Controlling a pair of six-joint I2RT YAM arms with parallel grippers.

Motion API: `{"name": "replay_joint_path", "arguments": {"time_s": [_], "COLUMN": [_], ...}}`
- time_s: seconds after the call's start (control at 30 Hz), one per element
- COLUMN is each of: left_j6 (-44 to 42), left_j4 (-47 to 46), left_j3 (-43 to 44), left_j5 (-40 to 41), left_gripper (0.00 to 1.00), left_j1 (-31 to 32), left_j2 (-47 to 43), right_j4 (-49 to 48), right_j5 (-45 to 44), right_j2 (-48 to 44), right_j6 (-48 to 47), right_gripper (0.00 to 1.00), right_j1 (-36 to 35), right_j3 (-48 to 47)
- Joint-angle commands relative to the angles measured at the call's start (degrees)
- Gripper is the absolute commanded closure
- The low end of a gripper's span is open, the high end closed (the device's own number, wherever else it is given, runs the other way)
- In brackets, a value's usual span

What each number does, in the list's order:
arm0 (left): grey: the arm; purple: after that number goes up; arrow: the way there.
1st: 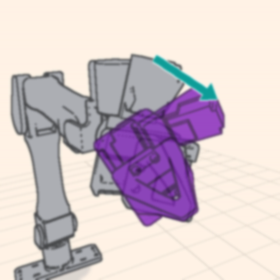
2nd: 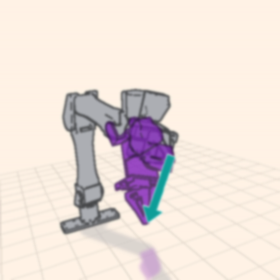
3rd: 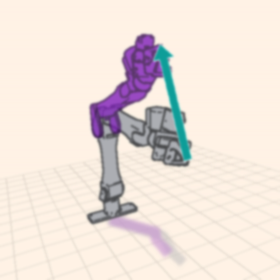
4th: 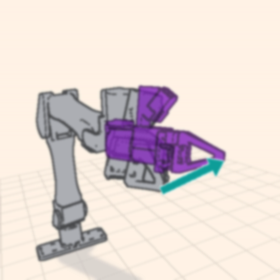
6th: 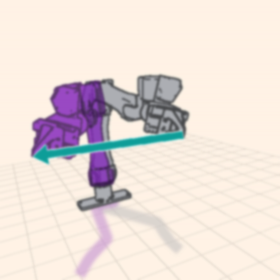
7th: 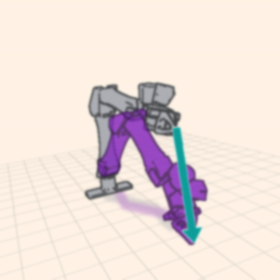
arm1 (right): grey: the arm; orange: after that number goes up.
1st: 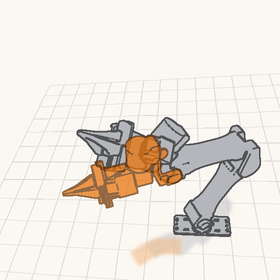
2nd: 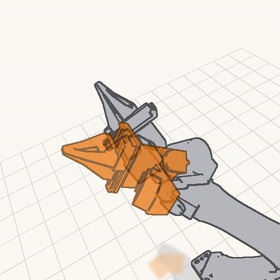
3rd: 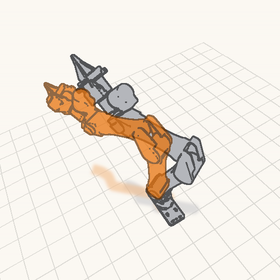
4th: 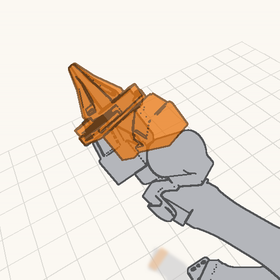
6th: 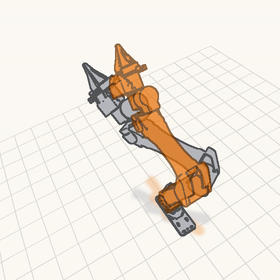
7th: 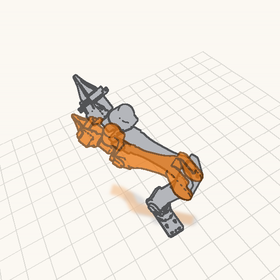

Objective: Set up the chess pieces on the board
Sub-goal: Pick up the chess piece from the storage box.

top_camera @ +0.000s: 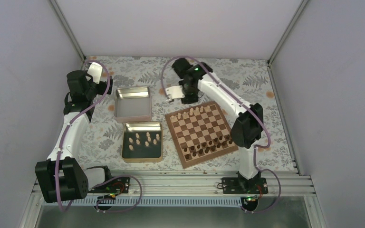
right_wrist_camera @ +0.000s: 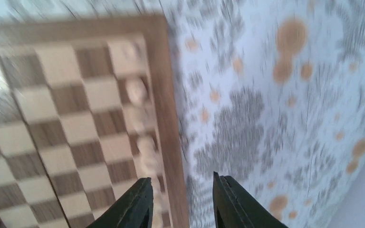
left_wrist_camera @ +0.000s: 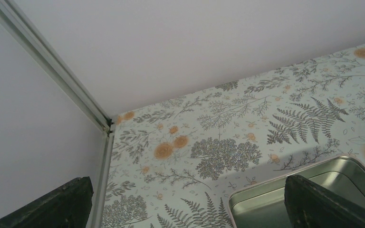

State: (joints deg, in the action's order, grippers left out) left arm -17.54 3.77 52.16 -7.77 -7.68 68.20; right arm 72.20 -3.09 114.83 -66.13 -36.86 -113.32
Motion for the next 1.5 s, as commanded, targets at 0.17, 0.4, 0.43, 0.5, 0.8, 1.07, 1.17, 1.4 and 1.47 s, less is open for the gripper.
{"name": "replay_joint_path", "arguments": {"time_s": [0.17,0.4,0.43,0.5,0.8,1.07,1.17,1.4,1.47], "left_j6": [-0.17,-0.13,-0.18,-0.13,-0.13,-0.13,-0.17,-0.15,-0.16], "left_j4": [-0.87,-1.13,-1.21,-1.27,-1.16,-1.19,-1.22,-1.24,-1.22], "left_j3": [0.32,0.05,0.02,-0.02,0.03,-0.09,-0.13,-0.22,-0.22], "left_j5": [-0.06,-0.04,-0.05,-0.07,-0.29,-0.35,-0.44,-0.91,-1.08], "left_gripper": [0.0,0.0,0.0,0.0,0.0,0.0,0.0,0.0,0.0], "left_j1": [-0.57,-0.84,-0.84,-0.84,-0.93,-1.02,-1.01,-1.19,-1.19], "left_j2": [-0.57,-0.54,-0.54,-0.53,-0.44,-0.53,-0.59,-0.61,-0.66], "right_j4": [1.39,-2.42,-3.64,-6.68,-9.58,-8.53,-6.67,-2.11,-0.34], "right_j5": [8.57,8.61,9.08,9.18,6.68,5.23,4.01,2.36,2.19], "right_j2": [5.54,10.61,10.39,9.06,10.34,12.44,14.2,16.98,17.73], "right_j6": [8.34,14.01,14.61,15.16,16.63,16.45,16.86,18.31,18.57], "right_gripper": [0.67,0.7,0.7,0.69,0.67,0.67,0.67,0.66,0.67], "right_j1": [-16.29,-21.66,-21.91,-22.38,-23.73,-23.96,-23.98,-23.96,-23.96], "right_j3": [-7.36,-5.1,-4.03,-0.5,5.17,2.95,0.96,-2.97,-4.1]}}
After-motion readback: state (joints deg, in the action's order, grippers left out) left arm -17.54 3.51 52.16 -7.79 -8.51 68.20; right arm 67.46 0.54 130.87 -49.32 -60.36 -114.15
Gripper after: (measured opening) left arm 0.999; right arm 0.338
